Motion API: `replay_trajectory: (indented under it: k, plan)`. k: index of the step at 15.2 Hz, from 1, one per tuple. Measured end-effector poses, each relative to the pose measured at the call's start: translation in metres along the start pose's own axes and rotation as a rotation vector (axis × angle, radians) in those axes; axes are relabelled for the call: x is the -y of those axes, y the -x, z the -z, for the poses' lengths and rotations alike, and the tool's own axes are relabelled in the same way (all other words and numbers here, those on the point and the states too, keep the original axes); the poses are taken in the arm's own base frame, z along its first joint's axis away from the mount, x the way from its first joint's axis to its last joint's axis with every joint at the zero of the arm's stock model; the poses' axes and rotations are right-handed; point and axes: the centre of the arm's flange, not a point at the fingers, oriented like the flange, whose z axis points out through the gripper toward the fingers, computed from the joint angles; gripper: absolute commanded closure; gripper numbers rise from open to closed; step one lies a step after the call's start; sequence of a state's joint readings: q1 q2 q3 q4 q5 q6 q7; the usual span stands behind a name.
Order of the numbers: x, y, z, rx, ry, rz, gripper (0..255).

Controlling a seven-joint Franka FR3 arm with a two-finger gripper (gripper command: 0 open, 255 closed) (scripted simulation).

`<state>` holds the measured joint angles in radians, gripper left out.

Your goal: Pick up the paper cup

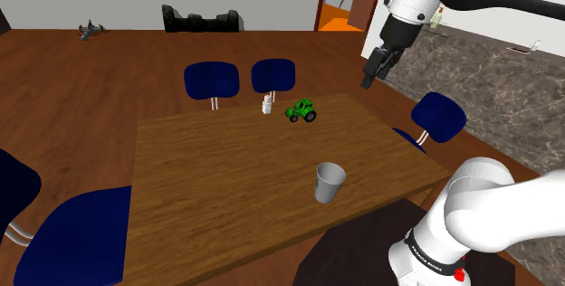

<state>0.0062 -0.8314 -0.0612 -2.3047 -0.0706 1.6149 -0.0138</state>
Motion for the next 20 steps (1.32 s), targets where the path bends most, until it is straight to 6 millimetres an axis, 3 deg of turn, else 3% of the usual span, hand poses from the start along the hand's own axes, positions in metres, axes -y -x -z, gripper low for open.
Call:
replay_trajectory:
  k: [2, 4, 20]
  plan:
    - [0.003, 0.001, -0.006, 0.003, 0.002, 0.000, 0]
    - [0.012, -0.001, -0.024, 0.012, 0.008, 0.001, 0]
    - [0.106, 0.010, -0.217, 0.101, 0.067, 0.004, 0]
